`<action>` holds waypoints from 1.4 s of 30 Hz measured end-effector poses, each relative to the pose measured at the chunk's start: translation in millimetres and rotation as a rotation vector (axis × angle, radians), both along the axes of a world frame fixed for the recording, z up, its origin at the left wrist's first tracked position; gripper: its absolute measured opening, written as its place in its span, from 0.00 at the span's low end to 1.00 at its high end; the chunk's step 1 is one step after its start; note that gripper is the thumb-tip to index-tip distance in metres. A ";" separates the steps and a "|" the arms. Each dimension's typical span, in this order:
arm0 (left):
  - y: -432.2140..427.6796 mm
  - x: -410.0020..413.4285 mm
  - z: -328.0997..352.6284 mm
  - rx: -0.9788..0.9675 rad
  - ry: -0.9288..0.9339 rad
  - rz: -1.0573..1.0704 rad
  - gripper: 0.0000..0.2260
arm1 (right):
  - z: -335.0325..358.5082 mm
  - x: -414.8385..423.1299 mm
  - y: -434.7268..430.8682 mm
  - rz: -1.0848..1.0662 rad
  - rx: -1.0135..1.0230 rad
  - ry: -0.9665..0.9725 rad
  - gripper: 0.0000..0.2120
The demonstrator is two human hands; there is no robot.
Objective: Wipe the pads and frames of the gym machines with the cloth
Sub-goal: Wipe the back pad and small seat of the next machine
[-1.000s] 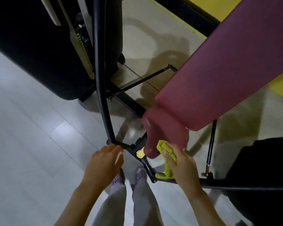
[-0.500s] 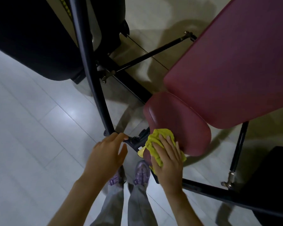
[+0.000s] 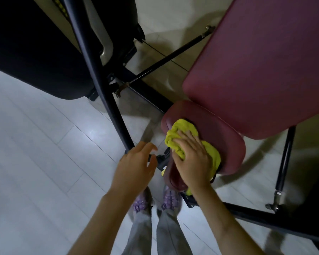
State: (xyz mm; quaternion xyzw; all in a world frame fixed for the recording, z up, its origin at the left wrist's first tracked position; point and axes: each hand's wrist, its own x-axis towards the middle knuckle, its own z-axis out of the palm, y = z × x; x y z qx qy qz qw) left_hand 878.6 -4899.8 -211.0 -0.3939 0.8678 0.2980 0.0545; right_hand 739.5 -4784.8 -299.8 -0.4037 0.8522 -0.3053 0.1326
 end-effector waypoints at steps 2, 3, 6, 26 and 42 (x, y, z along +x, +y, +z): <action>4.5 -1.4 1.2 0.002 0.000 -0.009 0.08 | 6.1 24.6 23.0 0.098 -0.051 0.018 0.14; 7.1 -1.2 1.7 0.004 -0.005 -0.014 0.08 | 5.2 29.9 29.9 0.132 -0.075 0.035 0.14; 14.3 0.8 2.4 0.025 -0.051 -0.022 0.10 | -0.4 16.8 28.3 0.183 -0.089 0.074 0.15; -21.4 -32.4 -35.3 -0.126 -0.082 0.029 0.10 | -20.2 -64.4 -57.7 0.469 -0.029 0.024 0.14; -18.7 -44.2 -45.2 -0.135 -0.043 -0.047 0.12 | -11.2 -63.9 -12.1 0.202 -0.072 0.084 0.10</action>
